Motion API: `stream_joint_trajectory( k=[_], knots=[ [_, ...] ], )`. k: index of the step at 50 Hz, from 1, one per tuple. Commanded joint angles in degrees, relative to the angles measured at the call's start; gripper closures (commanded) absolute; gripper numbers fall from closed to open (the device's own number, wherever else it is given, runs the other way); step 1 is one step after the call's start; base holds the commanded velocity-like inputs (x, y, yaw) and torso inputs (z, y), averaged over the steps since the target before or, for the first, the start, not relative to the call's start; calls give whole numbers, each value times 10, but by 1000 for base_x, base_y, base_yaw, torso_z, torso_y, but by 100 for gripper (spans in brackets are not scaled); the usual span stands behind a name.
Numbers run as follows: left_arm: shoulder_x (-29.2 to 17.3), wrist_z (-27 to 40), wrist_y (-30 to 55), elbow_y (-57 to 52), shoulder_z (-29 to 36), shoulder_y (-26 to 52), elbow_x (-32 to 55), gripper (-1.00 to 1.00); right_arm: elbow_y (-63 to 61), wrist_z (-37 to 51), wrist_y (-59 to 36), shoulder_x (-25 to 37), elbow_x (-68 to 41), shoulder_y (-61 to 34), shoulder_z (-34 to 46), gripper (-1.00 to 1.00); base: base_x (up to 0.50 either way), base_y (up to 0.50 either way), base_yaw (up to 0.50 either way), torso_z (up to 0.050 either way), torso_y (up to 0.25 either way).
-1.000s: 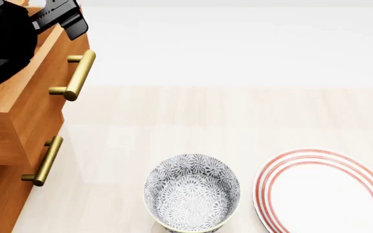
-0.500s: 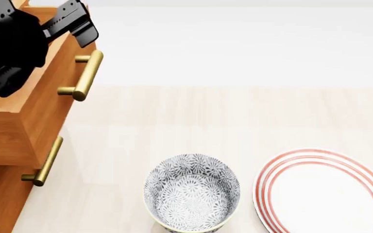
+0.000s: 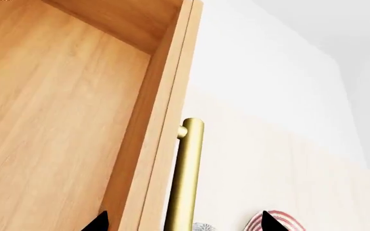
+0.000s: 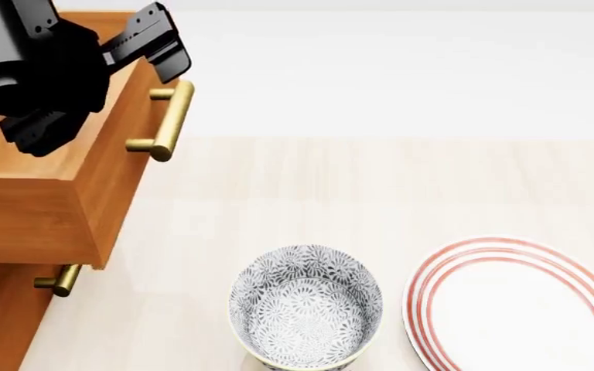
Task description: Open the top drawer of the cabinet.
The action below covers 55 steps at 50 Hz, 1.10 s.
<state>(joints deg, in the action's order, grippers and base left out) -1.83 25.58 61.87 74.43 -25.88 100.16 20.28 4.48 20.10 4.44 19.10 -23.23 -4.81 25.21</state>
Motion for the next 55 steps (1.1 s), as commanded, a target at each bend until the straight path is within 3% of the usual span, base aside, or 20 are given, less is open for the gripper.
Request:
stream_joint_trajectory(
  k=[1, 13, 27, 55],
  knots=[
    [18, 7, -9, 4, 116, -8, 179, -100, -1, -13, 4, -9, 10, 2, -11, -100, 0, 0, 0, 0, 0],
    [18, 48, -29, -16, 304, -24, 405, -100, -1, -13, 7, -8, 8, 3, -11, -100, 0, 0, 0, 0, 0],
    [18, 93, -52, -69, 465, -49, 598, -100, -5, -12, 10, -5, 6, 5, -10, -100, 0, 0, 0, 0, 0],
    [16, 149, -90, -147, 608, -59, 796, -100, -9, -10, 10, -1, 1, 6, -9, -100, 0, 0, 0, 0, 0]
  ],
)
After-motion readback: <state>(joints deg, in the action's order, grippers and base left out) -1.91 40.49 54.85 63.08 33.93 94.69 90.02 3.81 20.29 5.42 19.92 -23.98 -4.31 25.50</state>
